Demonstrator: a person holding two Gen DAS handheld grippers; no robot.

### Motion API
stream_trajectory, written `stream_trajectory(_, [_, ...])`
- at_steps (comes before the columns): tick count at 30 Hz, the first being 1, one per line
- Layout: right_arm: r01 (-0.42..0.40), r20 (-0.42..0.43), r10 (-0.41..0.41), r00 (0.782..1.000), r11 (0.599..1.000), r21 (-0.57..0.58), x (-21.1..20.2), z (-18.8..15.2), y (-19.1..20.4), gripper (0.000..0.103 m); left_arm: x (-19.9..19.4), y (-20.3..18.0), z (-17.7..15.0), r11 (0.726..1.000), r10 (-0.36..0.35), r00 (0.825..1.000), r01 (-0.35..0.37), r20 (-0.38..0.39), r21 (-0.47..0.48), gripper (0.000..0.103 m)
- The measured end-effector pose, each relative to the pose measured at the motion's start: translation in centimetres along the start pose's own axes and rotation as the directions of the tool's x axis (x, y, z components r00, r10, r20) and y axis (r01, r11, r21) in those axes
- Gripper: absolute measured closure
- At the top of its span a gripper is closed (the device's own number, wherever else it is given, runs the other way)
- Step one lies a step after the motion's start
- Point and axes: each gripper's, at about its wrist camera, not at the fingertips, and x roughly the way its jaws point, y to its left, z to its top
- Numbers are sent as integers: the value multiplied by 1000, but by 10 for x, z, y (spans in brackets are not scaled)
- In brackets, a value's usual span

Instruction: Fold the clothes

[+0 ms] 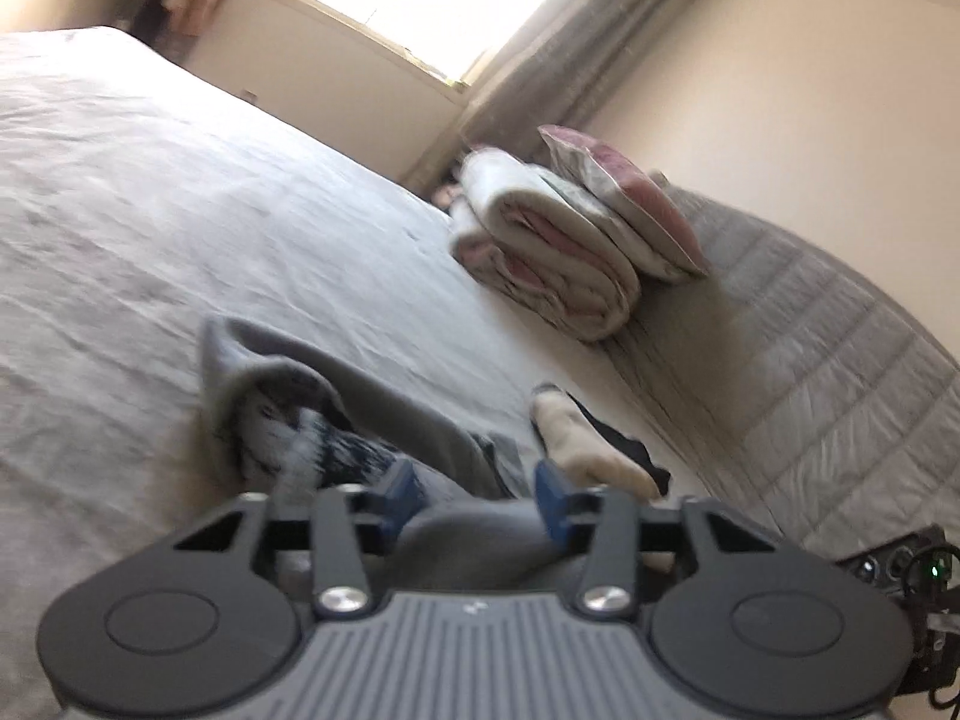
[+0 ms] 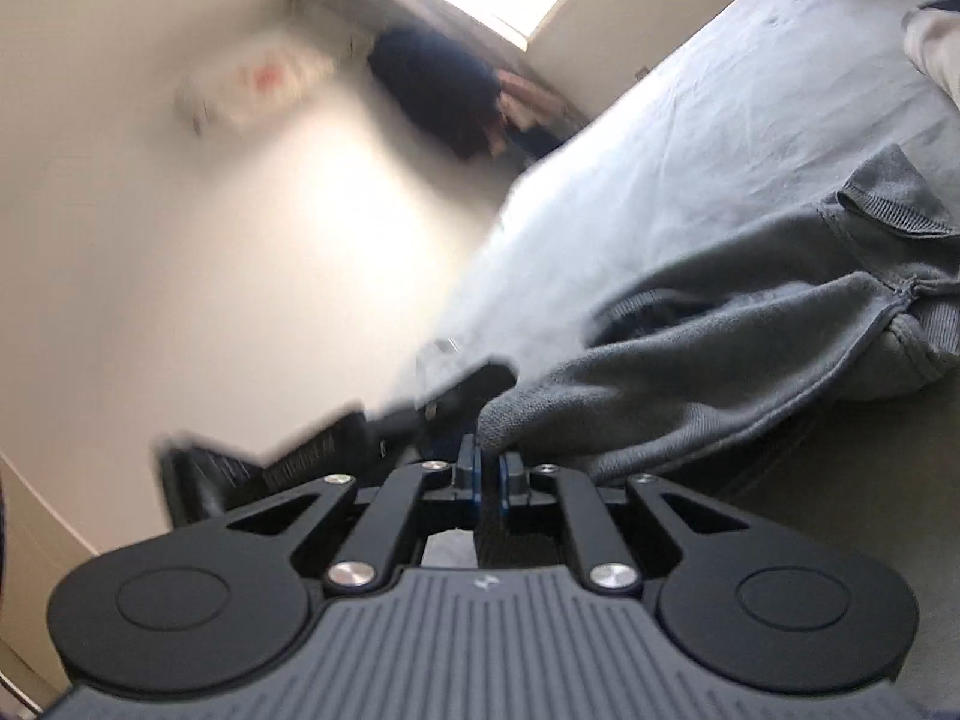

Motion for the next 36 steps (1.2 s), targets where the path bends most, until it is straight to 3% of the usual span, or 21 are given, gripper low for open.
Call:
stream_trajectory(3, [-5,88,1,996,999,46,-18,8,-4,93,-1,11,0,999,49,999,-49,-16,-20,54])
stream_trajectory(6, [58,170,-72,983,994,89,-36,17,-16,93,4,21,-2,994,102,994,-104,-49,-40,53])
stream_trajectory(11, [206,272,-263,926,953,221,-63,26,-51,93,23,35,-12,982,154,977,-168,-145,-88,53])
stream_trajectory(14, [324,257,-413,874,888,326,-66,27,-79,94,36,36,-20,977,184,967,-200,-177,-73,53])
stream_trajectory(18, [466,155,-565,810,781,416,-72,23,-113,94,53,36,-31,975,203,954,-218,-222,-46,53])
stream_trajectory(19, [481,140,-576,806,773,414,-71,21,-116,94,57,34,-34,976,200,951,-214,-235,-34,53])
stream_trajectory(25, [541,91,-591,801,781,311,-62,11,-123,93,86,24,-57,996,69,946,-86,-316,-39,53])
stream_trajectory(30, [497,90,-548,832,807,318,-70,9,-123,87,94,1,-71,993,92,953,-66,-288,100,56])
stream_trajectory(33, [481,85,-528,845,819,312,-71,11,-119,74,95,-9,-75,983,112,961,-70,-254,170,77])
stream_trajectory(34, [484,81,-528,846,822,301,-72,11,-116,59,94,-12,-75,979,117,963,-71,-242,191,83])
stream_trajectory(36, [495,74,-530,845,826,269,-74,10,-111,53,89,-18,-73,971,131,968,-83,-213,222,91])
